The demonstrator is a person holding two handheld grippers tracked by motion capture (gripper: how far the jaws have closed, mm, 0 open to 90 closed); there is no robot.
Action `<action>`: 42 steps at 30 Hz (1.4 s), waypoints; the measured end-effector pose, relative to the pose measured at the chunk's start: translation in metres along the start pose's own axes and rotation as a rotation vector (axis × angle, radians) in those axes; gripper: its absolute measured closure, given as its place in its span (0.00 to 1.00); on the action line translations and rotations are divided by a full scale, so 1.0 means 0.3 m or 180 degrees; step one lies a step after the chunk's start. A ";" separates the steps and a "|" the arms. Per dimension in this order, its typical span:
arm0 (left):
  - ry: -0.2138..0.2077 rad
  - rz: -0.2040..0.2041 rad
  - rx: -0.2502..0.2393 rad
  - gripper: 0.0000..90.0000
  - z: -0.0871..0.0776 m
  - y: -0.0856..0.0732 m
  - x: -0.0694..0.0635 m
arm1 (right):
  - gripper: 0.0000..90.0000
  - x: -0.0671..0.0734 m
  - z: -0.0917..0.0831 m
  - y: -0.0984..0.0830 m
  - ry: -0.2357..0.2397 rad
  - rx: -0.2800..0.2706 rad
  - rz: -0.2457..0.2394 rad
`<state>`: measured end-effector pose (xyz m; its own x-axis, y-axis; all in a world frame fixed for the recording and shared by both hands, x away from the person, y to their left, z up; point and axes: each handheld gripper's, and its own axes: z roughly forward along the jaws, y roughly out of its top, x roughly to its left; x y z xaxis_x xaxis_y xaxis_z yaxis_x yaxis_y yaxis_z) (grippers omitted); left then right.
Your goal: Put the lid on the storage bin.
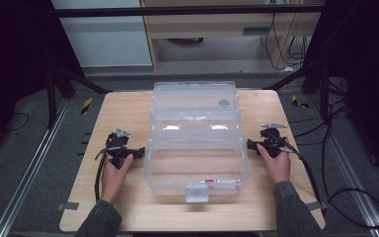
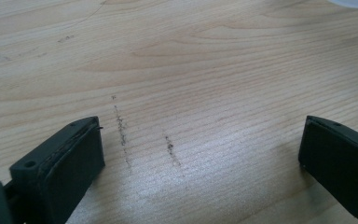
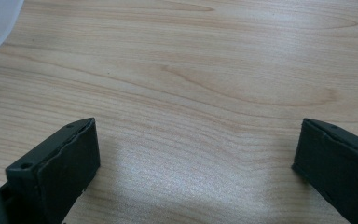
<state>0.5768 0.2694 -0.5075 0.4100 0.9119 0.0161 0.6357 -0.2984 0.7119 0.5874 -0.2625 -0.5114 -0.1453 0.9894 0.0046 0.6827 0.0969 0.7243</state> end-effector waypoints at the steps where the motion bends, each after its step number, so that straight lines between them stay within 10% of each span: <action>1: 0.0004 -0.0003 0.0001 0.00 0.000 0.000 0.000 | 0.00 0.000 0.000 0.000 0.0000 -0.0001 0.0003; 12: -0.0107 0.0012 0.0021 0.00 -0.011 -0.001 -0.008 | 0.10 -0.012 -0.012 0.009 0.0134 0.0044 -0.0147; 18: -0.0121 0.0298 -0.0087 0.04 -0.102 0.005 -0.007 | 0.11 0.004 -0.145 0.039 -0.0123 -0.0064 -0.0836; 24: -0.0257 0.0764 -0.0212 0.04 -0.307 0.061 -0.073 | 0.15 0.018 -0.379 0.133 -0.0202 -0.0078 -0.1470; 30: -0.0454 0.1379 -0.0102 0.06 -0.445 0.138 -0.190 | 0.23 0.076 -0.520 0.272 0.0151 0.0052 -0.1830; 42: -0.0900 0.1828 -0.0057 0.04 -0.452 0.234 -0.365 | 0.39 0.274 -0.587 0.620 0.0720 0.0045 -0.2533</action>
<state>0.4877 0.1867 -0.3642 0.8403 0.4979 0.2143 0.2535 -0.7104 0.6565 0.5765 -0.1823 -0.2549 -0.7286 0.5788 -0.3662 0.3236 0.7621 0.5608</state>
